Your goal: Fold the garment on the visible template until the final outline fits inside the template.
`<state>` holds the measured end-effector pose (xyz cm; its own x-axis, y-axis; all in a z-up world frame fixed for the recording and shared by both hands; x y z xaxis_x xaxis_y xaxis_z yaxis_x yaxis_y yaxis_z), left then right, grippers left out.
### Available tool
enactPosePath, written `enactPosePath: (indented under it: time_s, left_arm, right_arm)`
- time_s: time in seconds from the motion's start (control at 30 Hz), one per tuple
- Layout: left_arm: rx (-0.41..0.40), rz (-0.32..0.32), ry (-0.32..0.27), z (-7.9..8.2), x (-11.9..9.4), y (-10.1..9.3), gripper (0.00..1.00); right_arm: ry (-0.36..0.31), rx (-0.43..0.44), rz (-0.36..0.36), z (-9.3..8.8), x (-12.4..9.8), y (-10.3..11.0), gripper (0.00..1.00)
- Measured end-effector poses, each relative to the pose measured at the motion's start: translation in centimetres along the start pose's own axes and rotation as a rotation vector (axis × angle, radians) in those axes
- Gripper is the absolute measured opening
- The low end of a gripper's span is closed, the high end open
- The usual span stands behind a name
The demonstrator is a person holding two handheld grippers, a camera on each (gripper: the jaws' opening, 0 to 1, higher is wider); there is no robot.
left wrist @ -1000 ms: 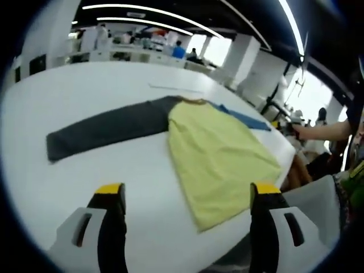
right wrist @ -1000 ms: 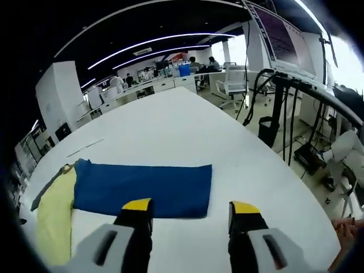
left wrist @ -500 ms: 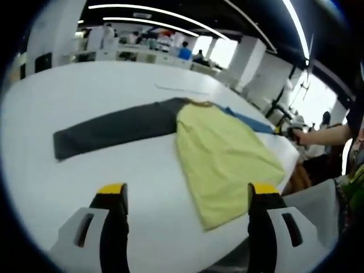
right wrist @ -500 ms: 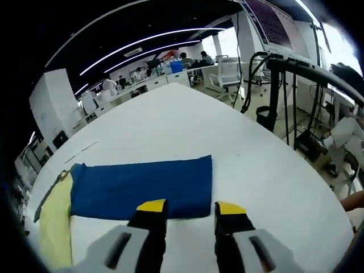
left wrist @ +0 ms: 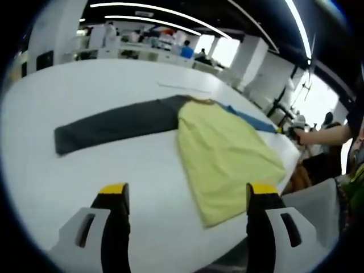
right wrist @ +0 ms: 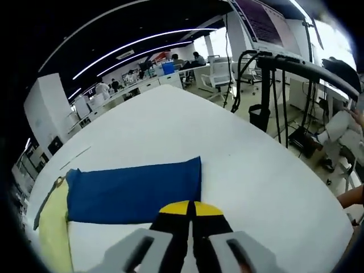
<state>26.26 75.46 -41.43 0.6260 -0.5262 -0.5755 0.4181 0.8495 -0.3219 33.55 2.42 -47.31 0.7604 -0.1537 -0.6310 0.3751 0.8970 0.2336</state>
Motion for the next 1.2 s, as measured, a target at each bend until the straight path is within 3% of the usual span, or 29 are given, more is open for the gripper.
enactPosePath:
  time_s: [0.27, 0.43, 0.73, 1.2]
  left_arm:
    - [-0.004, -0.014, -0.011, 0.0, 0.5, 0.0, 0.79]
    - [-0.006, -0.028, -0.024, 0.1, 0.7, -0.1, 0.78]
    - [-0.012, -0.038, -0.055, 0.3, 0.6, 0.0, 0.77]
    - [-0.021, -0.043, -0.083, 0.1, 0.2, 0.3, 0.75]
  right_arm:
    - [-0.037, -0.056, 0.032, 1.9, -1.4, 1.3, 0.00]
    - [-0.069, -0.096, 0.090, 3.8, -2.2, 3.5, 0.00]
    - [-0.115, -0.176, 0.274, 6.5, -3.3, 10.5, 0.00]
    - [-0.138, -0.271, 0.535, 8.1, -4.0, 20.5, 0.00]
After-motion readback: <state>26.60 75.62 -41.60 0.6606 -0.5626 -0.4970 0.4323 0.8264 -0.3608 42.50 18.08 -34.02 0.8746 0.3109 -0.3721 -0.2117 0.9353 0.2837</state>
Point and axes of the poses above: the point that each gripper's makers call its tool centre point, and the gripper's own axes: x roughly forward along the fingers, y roughly to its left, z roughly out of its top, the point moved 10 cm from there along -x, roughly backward along the fingers
